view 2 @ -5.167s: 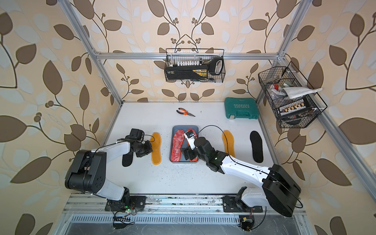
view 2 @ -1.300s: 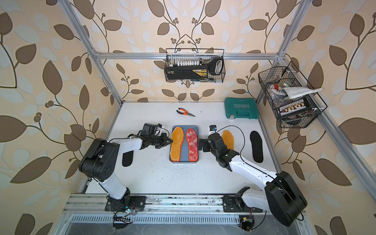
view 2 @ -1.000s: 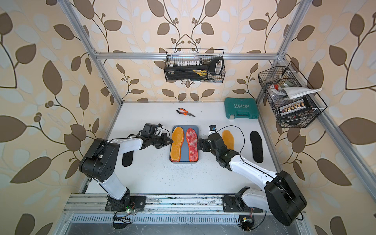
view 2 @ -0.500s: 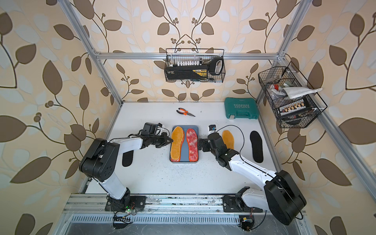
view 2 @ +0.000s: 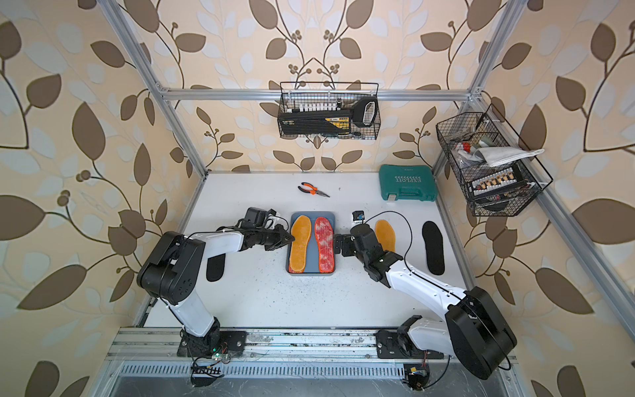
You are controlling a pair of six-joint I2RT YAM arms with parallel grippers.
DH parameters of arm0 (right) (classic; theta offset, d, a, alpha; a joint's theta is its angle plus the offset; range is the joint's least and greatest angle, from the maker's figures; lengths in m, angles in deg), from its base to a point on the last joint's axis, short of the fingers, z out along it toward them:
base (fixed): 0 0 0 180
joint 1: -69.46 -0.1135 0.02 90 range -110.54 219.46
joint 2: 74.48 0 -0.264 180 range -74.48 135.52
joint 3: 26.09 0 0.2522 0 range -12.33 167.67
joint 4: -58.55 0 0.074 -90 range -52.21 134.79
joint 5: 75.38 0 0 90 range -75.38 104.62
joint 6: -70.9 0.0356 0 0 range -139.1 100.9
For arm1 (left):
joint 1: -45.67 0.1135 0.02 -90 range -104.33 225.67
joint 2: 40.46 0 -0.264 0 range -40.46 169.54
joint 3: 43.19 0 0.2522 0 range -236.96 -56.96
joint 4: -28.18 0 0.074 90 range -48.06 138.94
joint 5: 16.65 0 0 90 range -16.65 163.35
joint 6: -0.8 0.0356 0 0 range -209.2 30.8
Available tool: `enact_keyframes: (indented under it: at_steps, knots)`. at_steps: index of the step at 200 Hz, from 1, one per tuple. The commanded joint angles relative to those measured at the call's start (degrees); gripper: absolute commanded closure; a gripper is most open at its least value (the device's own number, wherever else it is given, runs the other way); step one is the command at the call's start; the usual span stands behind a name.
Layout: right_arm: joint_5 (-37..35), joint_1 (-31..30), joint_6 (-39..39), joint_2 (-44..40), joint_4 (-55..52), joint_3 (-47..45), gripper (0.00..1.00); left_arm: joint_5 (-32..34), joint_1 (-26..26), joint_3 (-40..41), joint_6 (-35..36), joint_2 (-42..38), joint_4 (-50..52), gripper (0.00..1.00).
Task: Put the insoles into the storage box
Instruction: Place the insole in the storage box, then pick up the insole from the center of the board.
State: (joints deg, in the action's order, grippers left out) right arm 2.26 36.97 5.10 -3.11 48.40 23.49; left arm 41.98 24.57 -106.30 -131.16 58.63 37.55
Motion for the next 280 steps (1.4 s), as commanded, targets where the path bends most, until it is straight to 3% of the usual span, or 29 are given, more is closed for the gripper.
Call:
enact_keyframes:
  at_steps: [1,61,117,147,172,185,198,215,251,280]
  knots:
    - [0.45,0.14,-0.12,0.37,-0.41,1.8,0.01,2.1,-0.43,-1.34,0.73,-1.8,1.8,0.8]
    - [0.32,0.1,-0.21,0.52,-0.45,1.83,0.01,5.91,-0.52,-2.66,2.75,-7.59,8.82,0.68]
    - [-0.6,0.15,-0.75,0.77,-0.88,2.12,0.01,11.8,-0.95,-3.49,5.49,-15.99,16.06,0.65]
    - [-7.04,0.25,-2.18,-0.22,-4.04,2.93,0.01,16.29,-0.99,-1.17,9.19,-21.46,17.27,0.58]
    - [-17.34,1.14,-2.45,-1.07,-8.83,3.87,0.01,16.83,-1.6,1.09,14.26,-24.3,17.05,0.49]
    - [-19.31,4.75,0.27,-0.44,-13.2,5.27,0.01,14.88,-2.75,1.6,18.56,-25.62,16.19,0.44]
    - [-15.31,11.17,4.07,1.01,-17.03,6.42,0.01,14.65,-4.74,2.08,22.52,-26.87,14.96,0.33]
    - [-4.49,20.06,6.71,3.5,-17.51,6.38,0.03,13.64,-6.94,3.69,28.07,-27.72,10.72,0.14]
    - [9.61,32.92,9.14,9.06,-16.73,5.99,0.1,10.19,-8.4,9.39,31.04,-25.18,-1.73,0.1]
    - [12.14,36.54,8.85,11.18,-16.03,5.97,0.14,7.01,-12.05,11.28,32.23,-24.79,-5.41,0.1]
